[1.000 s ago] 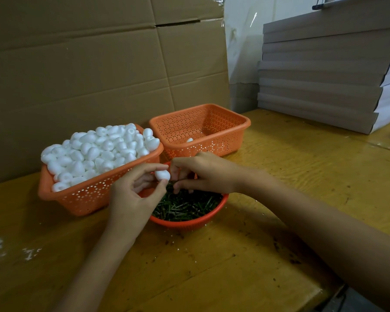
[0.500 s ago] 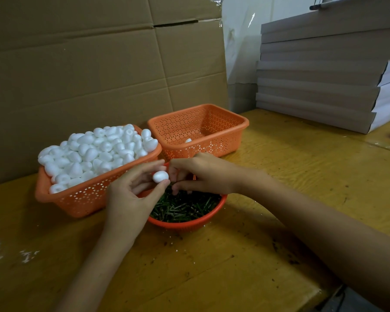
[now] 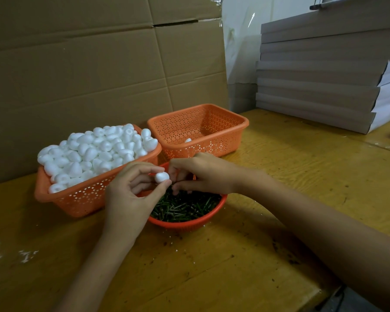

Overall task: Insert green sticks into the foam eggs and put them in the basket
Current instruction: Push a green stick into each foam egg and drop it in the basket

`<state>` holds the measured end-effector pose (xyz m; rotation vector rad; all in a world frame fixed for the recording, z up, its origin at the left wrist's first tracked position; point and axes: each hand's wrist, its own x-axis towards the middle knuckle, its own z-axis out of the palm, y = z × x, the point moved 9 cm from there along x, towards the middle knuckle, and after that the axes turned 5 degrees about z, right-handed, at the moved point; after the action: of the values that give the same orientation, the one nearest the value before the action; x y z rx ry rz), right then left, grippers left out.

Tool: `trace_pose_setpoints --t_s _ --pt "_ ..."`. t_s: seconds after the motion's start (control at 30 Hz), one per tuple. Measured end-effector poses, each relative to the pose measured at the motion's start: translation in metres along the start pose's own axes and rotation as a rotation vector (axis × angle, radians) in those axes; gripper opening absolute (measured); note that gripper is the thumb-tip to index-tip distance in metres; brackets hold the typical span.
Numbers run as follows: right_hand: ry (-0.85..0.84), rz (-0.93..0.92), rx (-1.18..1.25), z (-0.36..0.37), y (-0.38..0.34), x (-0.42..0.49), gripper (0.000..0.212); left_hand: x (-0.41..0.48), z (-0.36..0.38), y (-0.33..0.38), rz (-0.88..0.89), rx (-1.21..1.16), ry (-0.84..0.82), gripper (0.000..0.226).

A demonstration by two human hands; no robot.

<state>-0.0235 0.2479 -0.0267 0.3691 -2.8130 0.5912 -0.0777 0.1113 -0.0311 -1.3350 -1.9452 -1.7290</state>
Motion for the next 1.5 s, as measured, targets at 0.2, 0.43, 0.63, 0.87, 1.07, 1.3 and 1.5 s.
trace_pose_setpoints --t_s 0.2,0.43,0.63,0.87,1.07,1.3,1.5 --pt "0.002 0.001 0.008 -0.001 -0.0011 -0.001 0.016 -0.0003 0.0003 -0.0001 -0.031 -0.002 0.007 0.027" --pt "-0.006 0.013 0.007 -0.0005 -0.0012 -0.0012 0.017 0.0003 0.0015 -0.0001 -0.004 -0.001 -0.004 0.025" --pt "-0.015 0.022 0.005 0.0 -0.0004 -0.0006 0.018 0.0023 0.0031 0.001 0.052 -0.007 -0.03 0.029" --pt "-0.018 0.018 -0.007 0.0006 0.0001 0.0004 0.016 0.0021 0.0039 0.0029 0.049 -0.023 -0.038 0.029" --pt "-0.01 0.013 -0.003 0.0006 -0.0001 0.0001 0.015 0.0021 0.0028 0.0031 0.026 -0.02 -0.026 0.033" --pt "0.001 0.004 -0.001 0.0003 0.0007 0.0004 0.017 0.0002 0.0016 -0.0037 -0.046 -0.045 -0.003 0.031" --pt "0.004 -0.001 -0.02 -0.0003 -0.0004 0.0005 0.018 0.0009 0.003 -0.0019 -0.014 -0.017 -0.019 0.031"
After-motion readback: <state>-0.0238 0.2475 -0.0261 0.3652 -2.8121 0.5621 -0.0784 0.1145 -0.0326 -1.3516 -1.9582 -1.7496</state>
